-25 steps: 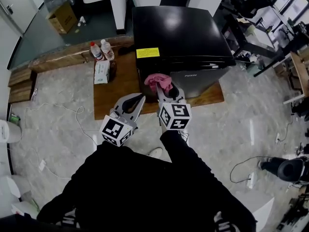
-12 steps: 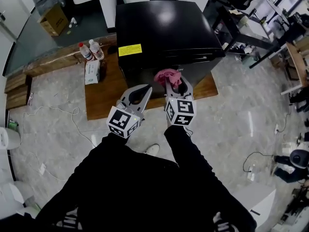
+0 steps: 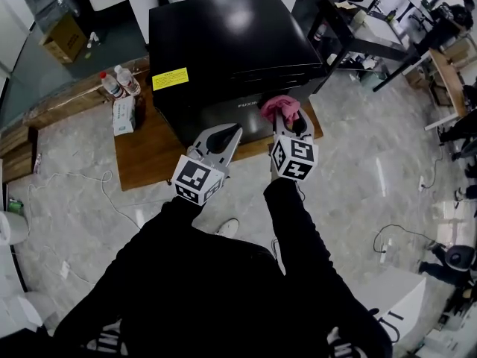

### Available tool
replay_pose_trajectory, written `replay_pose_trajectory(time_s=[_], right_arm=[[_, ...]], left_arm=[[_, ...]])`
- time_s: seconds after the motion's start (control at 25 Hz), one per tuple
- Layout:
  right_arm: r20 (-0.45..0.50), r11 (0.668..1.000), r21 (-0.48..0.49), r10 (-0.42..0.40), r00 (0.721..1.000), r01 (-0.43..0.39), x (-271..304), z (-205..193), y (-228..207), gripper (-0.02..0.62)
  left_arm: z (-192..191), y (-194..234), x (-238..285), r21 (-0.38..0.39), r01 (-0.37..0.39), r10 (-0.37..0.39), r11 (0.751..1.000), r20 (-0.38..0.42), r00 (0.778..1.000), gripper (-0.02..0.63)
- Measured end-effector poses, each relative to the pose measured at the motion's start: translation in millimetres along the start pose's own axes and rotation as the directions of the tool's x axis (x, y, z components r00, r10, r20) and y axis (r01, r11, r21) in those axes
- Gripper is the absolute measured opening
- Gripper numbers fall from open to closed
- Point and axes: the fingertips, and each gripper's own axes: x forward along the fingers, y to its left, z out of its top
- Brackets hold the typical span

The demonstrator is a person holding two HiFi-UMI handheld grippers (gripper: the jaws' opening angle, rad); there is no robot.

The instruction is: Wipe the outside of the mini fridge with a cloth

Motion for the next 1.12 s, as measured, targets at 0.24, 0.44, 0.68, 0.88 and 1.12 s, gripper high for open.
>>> replay_pose_trajectory(time_s=[0.24,0.44,0.68,0.88,1.12], right_arm=[[-0.025,0.992,0.029,-0.122,0.992,0.123,9,-5,-70,0.164],[-0.044,0.985,0.051,-0.16,0.986,0.163,10,-4,-108,0.161],[0.04,0.99,0.077,-0.121,0.992,0.118,-35,30,-112,0.161],[0.07,0.999,0.003,-0.04,0.997,0.04,-74,29,-51,0.164],[-0.019,0.996,-0.04,0.083,0.996,-0.083,-83,-44,65,0.163]], left_arm=[[-1,-6,19,-0.01,0.01,-0.01,1.0,-0.002,1.0,0.006],[10,-10,17,0.005,0.008,-0.008,1.0,0.003,1.0,0.006],[37,-15,-7,0.03,0.032,-0.033,0.999,0.038,0.999,0.006],[24,-11,-38,0.043,0.049,-0.05,0.998,0.026,0.998,0.006],[-35,16,-80,0.018,0.061,-0.06,0.998,-0.048,0.997,0.006]])
